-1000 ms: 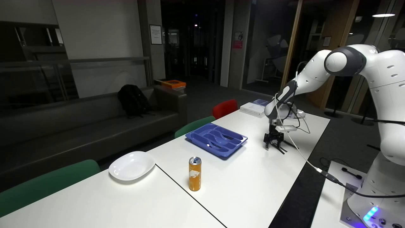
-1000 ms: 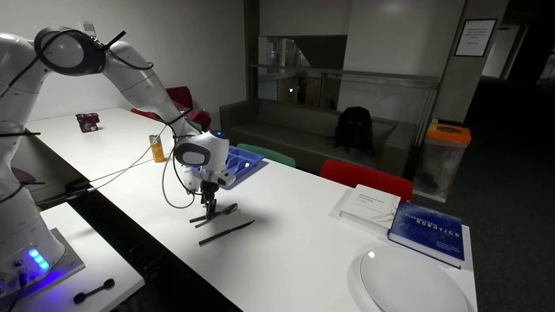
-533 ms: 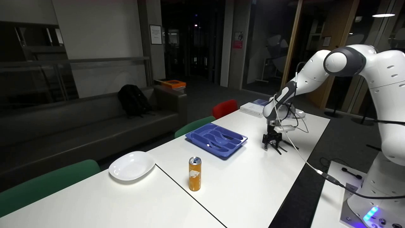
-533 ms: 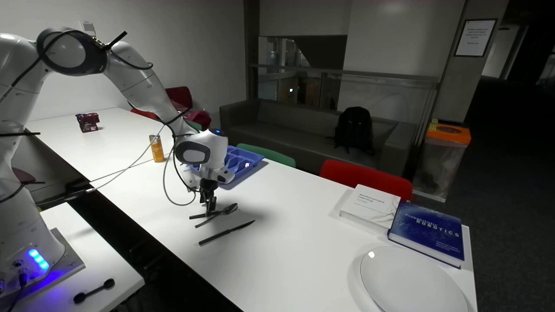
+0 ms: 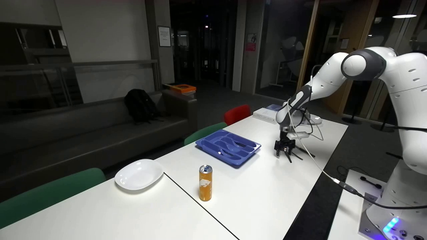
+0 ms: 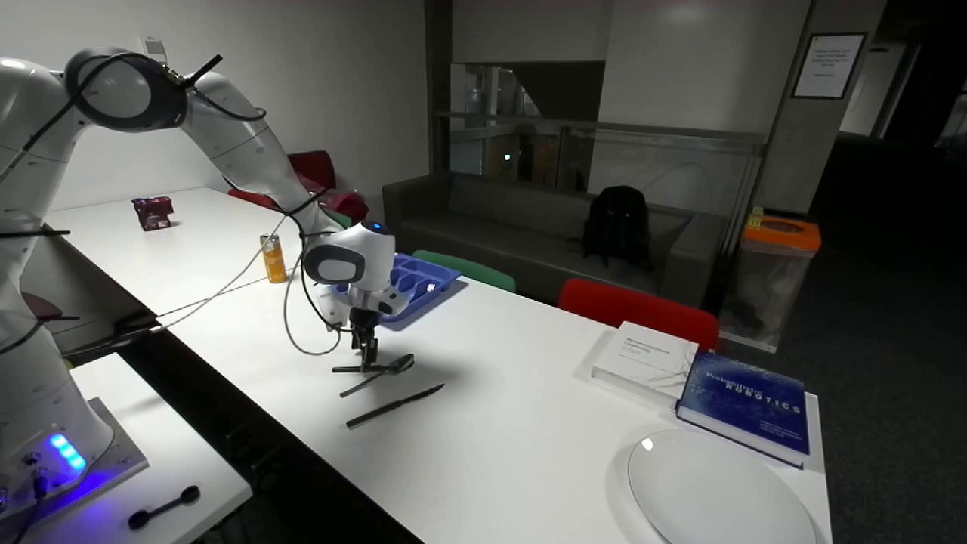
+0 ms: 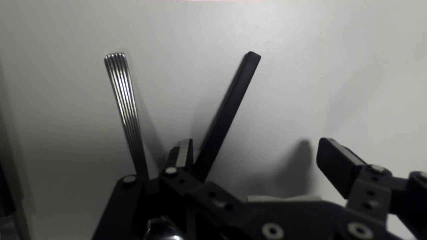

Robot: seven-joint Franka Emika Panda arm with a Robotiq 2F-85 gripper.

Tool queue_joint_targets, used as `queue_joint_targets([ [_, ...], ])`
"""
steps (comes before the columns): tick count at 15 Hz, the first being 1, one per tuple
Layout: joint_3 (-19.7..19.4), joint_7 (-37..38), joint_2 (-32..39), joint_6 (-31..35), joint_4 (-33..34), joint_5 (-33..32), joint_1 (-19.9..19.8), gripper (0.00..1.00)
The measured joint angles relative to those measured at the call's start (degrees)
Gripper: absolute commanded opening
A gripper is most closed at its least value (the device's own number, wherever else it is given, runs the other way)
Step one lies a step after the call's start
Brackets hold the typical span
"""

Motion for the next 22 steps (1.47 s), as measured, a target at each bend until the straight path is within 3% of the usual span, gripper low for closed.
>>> queue_joint_targets([
  [6, 4.3, -1.1, -0.1, 6.2, -0.3, 10.8, -5.0, 1.00],
  [11, 9.9, -3.7, -0.1, 14.8, -2.4, 24.9, -9.8, 1.00],
  [14, 12.4, -4.3, -0.2, 19.4, -3.9, 33.1, -10.9, 1.00],
  [18, 13.5, -3.8, -0.3, 23.2, -5.1, 37.6, -10.7, 1.00],
  [19, 13.7, -3.7, -0.3, 23.8, -5.3, 38.4, -10.7, 0.97],
  [20, 13.8, -3.6, -0.3, 24.3, -5.4, 39.0, -10.6, 0.73],
  [22, 13.8, -3.0, -0.3, 24.7, -5.6, 39.7, -10.4, 0.67],
])
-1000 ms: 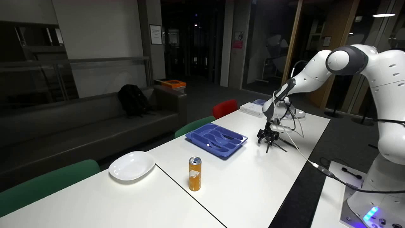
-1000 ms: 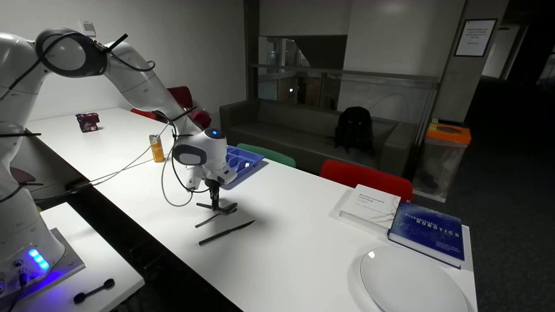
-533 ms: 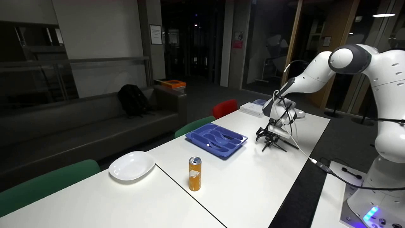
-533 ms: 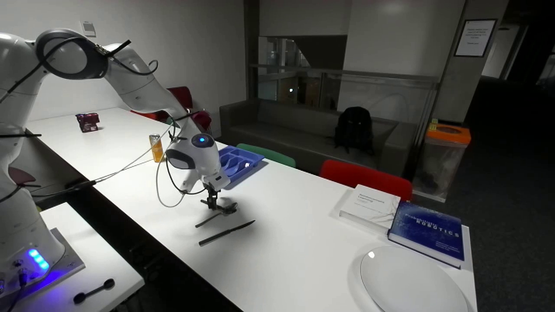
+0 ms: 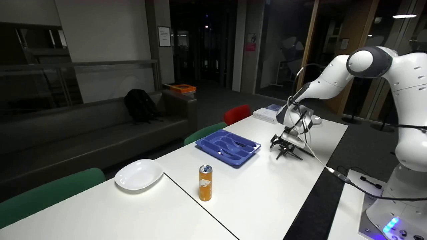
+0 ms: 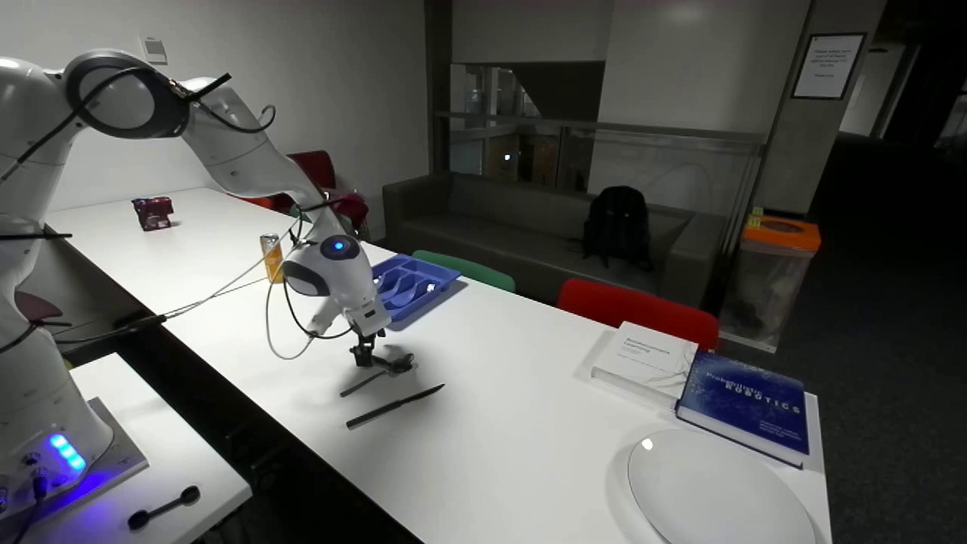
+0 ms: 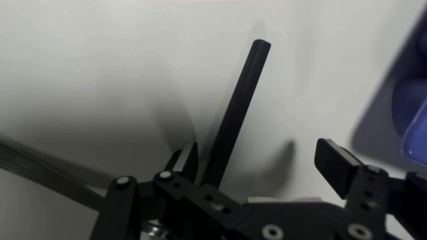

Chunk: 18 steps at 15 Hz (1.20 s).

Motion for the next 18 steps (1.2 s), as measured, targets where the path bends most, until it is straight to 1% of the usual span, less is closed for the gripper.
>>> queue_joint_targets([
  [3, 0.0, 0.8, 0.0, 0.1, -0.4, 0.3, 0.0, 0.43],
  [5, 0.0, 1.0, 0.0, 0.1, -0.7, 0.3, 0.0, 0.30],
  [8, 0.0, 1.3, 0.0, 0.1, -1.0, 0.4, 0.1, 0.05],
  [9, 0.0, 1.4, -0.2, 0.1, -1.0, 0.4, 0.1, 0.01],
  [10, 0.1, 1.5, -0.3, 0.1, -1.0, 0.4, 0.2, 0.00],
  [11, 0.1, 1.6, -0.5, 0.1, -1.0, 0.4, 0.2, 0.04],
  [18, 0.1, 1.7, -0.6, 0.3, -1.1, 0.4, 0.3, 0.04],
])
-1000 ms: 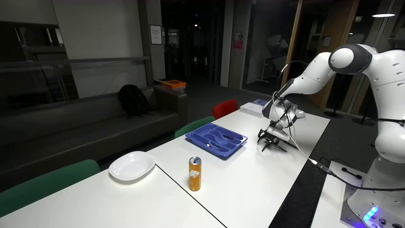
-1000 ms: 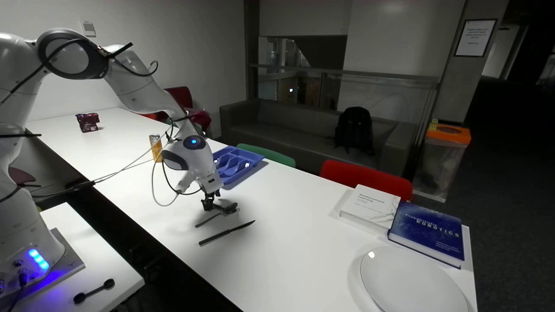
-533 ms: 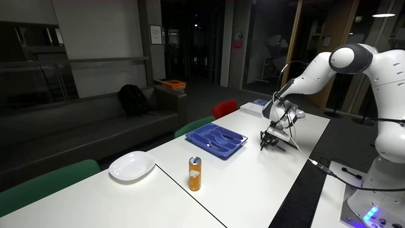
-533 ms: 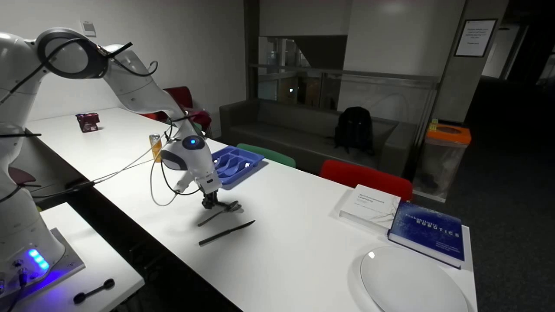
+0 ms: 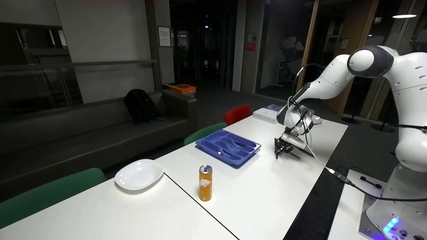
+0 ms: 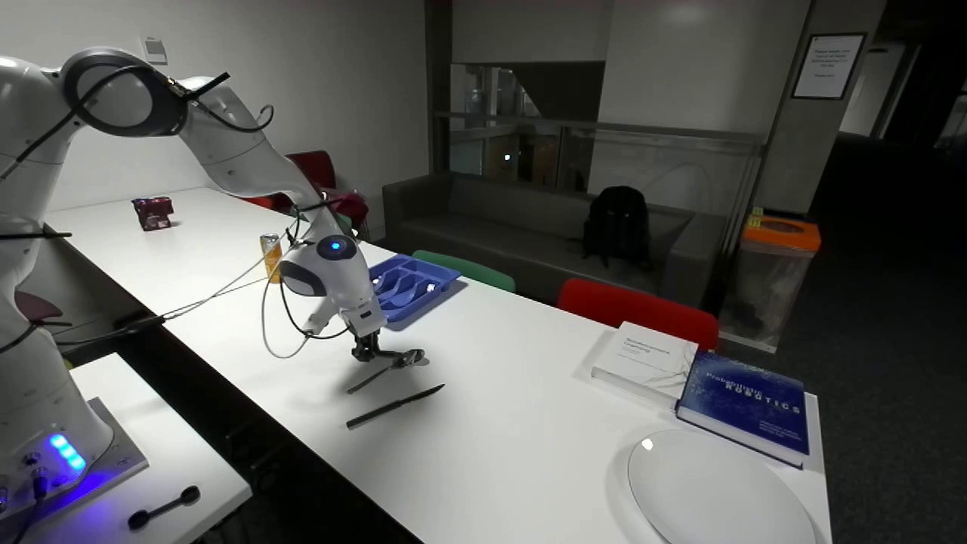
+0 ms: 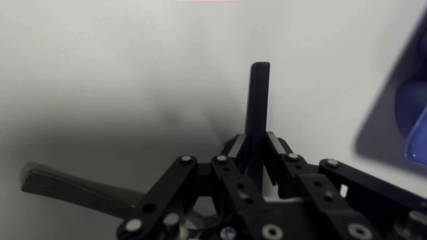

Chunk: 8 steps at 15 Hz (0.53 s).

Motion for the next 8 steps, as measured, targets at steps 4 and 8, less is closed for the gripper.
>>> queue_joint_targets([
  [4, 1.5, -0.5, -0.7, 5.4, -1.3, 1.7, 0.0, 0.04],
  [8, 5.4, -1.7, -6.1, 11.9, -6.6, 4.3, 0.0, 0.04],
])
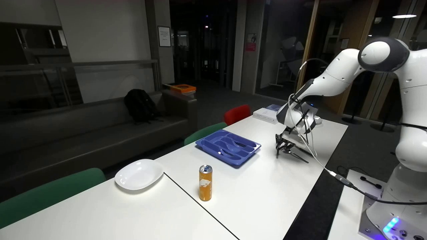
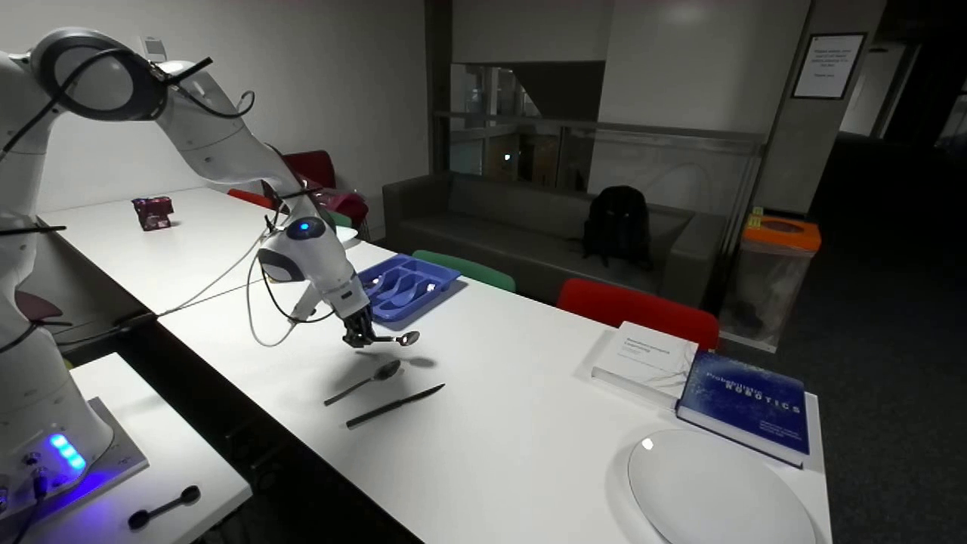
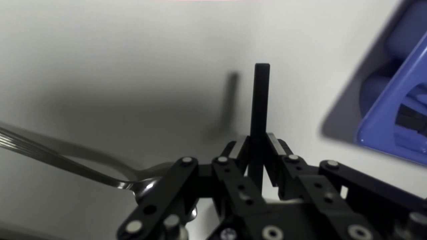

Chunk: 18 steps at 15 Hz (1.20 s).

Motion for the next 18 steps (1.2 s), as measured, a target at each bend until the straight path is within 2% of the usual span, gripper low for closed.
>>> queue_joint_targets([
  [4, 1.3, 0.0, -6.3, 1.1, -5.3, 0.0, 0.9, 0.04],
  [6, -1.6, 1.1, -8.3, 0.7, -9.0, -3.7, 3.5, 0.04],
  [8, -7.9, 3.5, -9.1, -0.6, -13.9, -11.3, 8.2, 0.04],
  [12, -25.8, 11.0, -8.7, -4.6, -20.7, -31.2, 20.6, 0.04],
  [16, -43.6, 19.6, -8.3, -13.3, -19.7, -49.4, 34.4, 0.04],
  [18, -49.9, 23.3, -9.1, -18.5, -17.7, -56.1, 40.0, 0.04],
])
